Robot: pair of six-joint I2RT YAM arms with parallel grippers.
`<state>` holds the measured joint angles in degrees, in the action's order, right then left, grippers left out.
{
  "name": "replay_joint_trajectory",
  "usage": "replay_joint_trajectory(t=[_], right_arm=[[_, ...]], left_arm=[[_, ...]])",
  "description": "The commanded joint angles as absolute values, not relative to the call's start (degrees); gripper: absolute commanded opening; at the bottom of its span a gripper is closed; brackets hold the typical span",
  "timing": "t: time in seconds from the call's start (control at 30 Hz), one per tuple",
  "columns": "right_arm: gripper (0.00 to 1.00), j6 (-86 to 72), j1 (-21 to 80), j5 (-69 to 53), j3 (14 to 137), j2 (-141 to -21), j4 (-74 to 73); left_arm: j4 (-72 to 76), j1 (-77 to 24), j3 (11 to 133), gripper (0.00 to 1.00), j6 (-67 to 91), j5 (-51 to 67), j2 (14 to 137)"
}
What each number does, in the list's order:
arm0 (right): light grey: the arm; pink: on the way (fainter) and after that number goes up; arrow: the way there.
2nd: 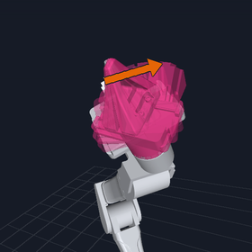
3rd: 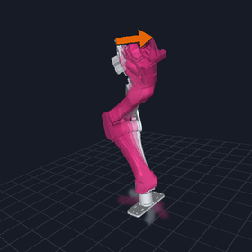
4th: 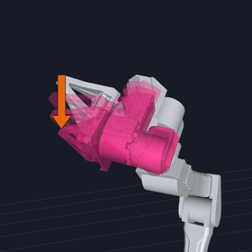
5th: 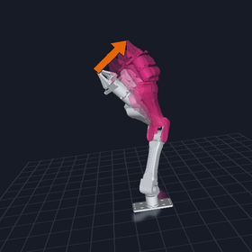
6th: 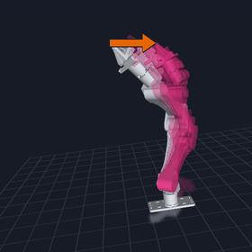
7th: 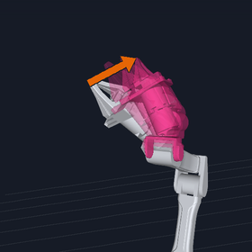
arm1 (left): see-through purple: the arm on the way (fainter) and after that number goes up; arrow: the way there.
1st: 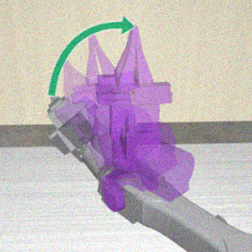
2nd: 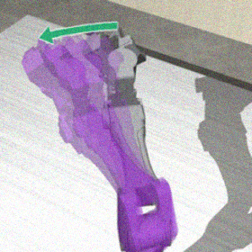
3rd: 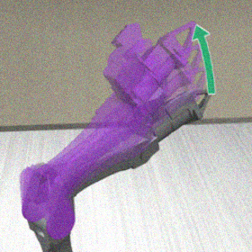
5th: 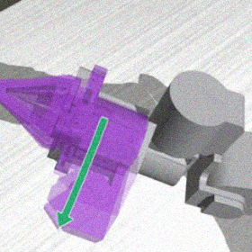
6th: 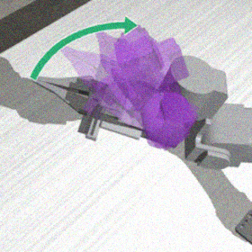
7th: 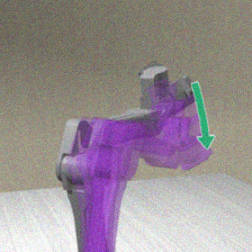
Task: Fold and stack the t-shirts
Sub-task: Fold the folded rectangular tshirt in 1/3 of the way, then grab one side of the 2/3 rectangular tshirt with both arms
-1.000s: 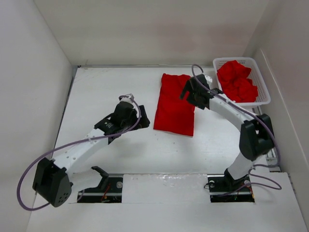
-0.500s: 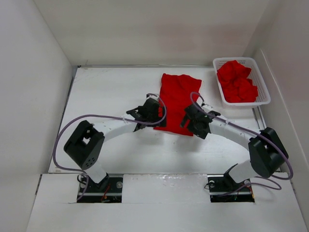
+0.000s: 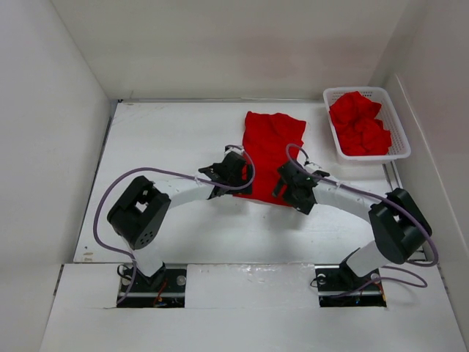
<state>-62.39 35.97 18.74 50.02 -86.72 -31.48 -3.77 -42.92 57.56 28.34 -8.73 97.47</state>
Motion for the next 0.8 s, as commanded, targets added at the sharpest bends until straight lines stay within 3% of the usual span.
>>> replay_joint_trajectory(t=[0.0, 0.13, 0.2, 0.27, 0.3, 0.37, 0.43, 0.47, 0.5, 0.53, 0.6, 0.63, 0.77], right_arm=[[0.97, -62.49, 34.90, 17.32, 49.48, -87.19, -28.74], [0.91, -61.96, 33.76, 14.69, 46.85, -87.80, -25.23], [0.84, -61.35, 33.75, 14.15, 46.14, -88.59, -23.91], [0.72, -61.35, 33.75, 13.54, 46.14, -89.29, -23.29], [0.61, -61.35, 33.75, 13.54, 45.62, -89.91, -23.29], [0.59, -61.35, 33.75, 13.54, 45.09, -89.91, -22.50], [0.47, -61.35, 33.75, 13.01, 45.09, -91.14, -20.84], [0.43, -61.35, 33.75, 13.01, 45.09, -91.14, -20.83], [0.38, -61.35, 33.75, 13.01, 44.57, -91.66, -20.22], [0.27, -61.35, 33.75, 13.01, 44.56, -91.67, -20.21], [0.15, -61.35, 33.75, 13.53, 44.56, -91.67, -19.69], [0.00, -61.35, 33.75, 13.54, 44.56, -91.67, -19.69], [0.00, -63.18, 36.55, 15.90, 44.56, -89.22, -24.24]], left_arm=[[-1.15, -42.80, 56.43, 0.81, 28.82, -7.30, 97.38], [0.87, -42.80, 54.06, 0.66, 29.96, -6.06, 97.38], [1.57, -42.80, 53.53, 0.51, 29.97, -4.75, 97.38], [1.58, -42.80, 53.53, 0.38, 29.97, -3.26, 98.00], [2.19, -42.80, 53.53, 0.33, 30.49, -2.73, 98.00], [4.21, -42.80, 51.42, 0.22, 31.02, -0.89, 98.00], [4.83, -42.80, 50.19, 0.14, 31.63, -0.35, 98.00], [4.83, -42.80, 50.19, 0.04, 31.64, -0.35, 98.00], [4.83, -42.80, 50.19, 0.00, 31.64, -0.35, 98.00], [4.83, -42.80, 50.19, 0.00, 32.16, -0.35, 98.00], [4.83, -42.80, 50.19, 0.00, 31.64, -0.35, 97.39], [4.83, -42.80, 50.19, 0.00, 31.64, -0.35, 96.51], [4.22, -42.80, 48.53, 0.00, 32.25, -0.87, 91.86]])
